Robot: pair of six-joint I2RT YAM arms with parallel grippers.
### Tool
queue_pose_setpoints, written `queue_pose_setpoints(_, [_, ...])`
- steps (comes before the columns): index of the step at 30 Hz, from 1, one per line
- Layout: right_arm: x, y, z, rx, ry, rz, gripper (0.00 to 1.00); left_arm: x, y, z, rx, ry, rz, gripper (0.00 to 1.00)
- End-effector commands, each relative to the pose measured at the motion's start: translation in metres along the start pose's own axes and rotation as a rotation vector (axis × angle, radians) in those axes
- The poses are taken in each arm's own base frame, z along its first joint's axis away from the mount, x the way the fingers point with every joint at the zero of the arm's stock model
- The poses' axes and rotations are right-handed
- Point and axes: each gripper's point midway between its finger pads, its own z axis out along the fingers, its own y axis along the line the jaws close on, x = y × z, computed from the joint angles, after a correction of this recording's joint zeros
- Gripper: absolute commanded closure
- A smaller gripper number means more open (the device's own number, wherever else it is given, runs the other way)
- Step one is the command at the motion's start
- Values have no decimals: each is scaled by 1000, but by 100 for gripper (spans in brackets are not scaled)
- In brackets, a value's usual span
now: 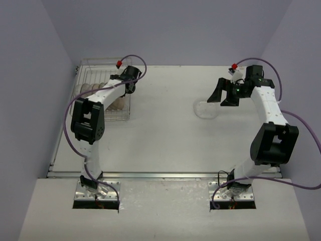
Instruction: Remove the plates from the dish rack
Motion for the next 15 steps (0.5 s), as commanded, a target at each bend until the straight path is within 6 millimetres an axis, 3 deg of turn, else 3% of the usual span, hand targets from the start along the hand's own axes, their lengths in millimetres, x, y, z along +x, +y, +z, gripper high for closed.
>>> queue_pose_setpoints(1, [-12,14,-7,-36,-47,-35,1,-23,12,-1,-4,-34,-85,80])
queue_pose_setpoints(5, [-12,15,-5,-51,-39,-19,1,-30,22,-7,-20,-57,-91,86])
queue_pose_setpoints(8, [-12,18,-3,-72,-35,-7,1,-39,37,-16,-51,-86,-93,96])
queue_pose_setpoints(15, [-15,21,-5,-84,-39,-21,1,-66,80,-46,-182,-185,-53,100])
